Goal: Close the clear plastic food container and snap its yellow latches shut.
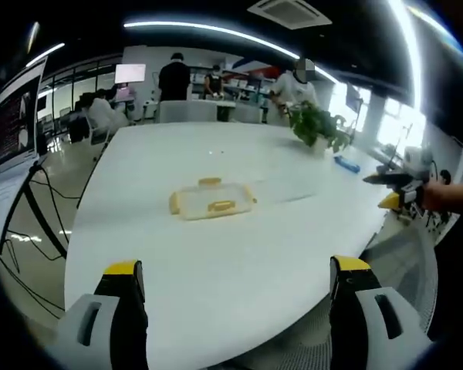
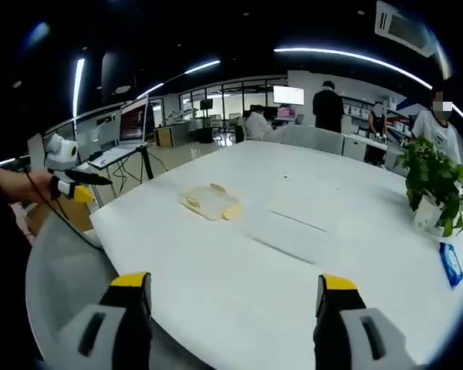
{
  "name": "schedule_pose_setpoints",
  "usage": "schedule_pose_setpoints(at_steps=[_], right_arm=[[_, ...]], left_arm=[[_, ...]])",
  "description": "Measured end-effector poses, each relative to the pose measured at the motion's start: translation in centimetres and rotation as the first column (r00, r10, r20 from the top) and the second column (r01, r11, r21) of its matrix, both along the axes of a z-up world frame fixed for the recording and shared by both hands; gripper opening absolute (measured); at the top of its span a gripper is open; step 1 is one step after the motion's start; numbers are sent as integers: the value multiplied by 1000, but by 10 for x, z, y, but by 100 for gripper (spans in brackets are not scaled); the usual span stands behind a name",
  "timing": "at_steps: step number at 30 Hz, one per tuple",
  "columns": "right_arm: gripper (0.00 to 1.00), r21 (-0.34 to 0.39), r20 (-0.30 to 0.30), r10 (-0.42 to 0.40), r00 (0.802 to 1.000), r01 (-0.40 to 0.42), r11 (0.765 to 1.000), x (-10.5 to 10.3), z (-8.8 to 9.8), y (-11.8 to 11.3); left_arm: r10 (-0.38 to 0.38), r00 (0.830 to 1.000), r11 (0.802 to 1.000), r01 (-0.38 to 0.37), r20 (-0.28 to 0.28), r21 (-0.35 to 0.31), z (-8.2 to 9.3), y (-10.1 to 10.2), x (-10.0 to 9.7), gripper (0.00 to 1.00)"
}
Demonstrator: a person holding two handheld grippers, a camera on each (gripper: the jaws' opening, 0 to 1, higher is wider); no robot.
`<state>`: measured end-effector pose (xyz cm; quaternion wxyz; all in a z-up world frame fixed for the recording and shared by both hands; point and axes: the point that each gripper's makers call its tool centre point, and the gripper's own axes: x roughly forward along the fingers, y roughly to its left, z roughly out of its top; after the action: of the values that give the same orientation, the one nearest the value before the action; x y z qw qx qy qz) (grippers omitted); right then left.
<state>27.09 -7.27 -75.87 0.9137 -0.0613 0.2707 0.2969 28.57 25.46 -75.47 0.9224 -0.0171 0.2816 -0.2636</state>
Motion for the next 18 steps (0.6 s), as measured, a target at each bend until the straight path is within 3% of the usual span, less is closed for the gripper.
schedule_pose_setpoints(at_steps=[18], right_arm=[[87, -17, 39, -33, 999, 34, 999, 16, 12, -20]], left_arm=[[-14, 1000, 999, 14, 8, 46, 3, 6, 8, 99]])
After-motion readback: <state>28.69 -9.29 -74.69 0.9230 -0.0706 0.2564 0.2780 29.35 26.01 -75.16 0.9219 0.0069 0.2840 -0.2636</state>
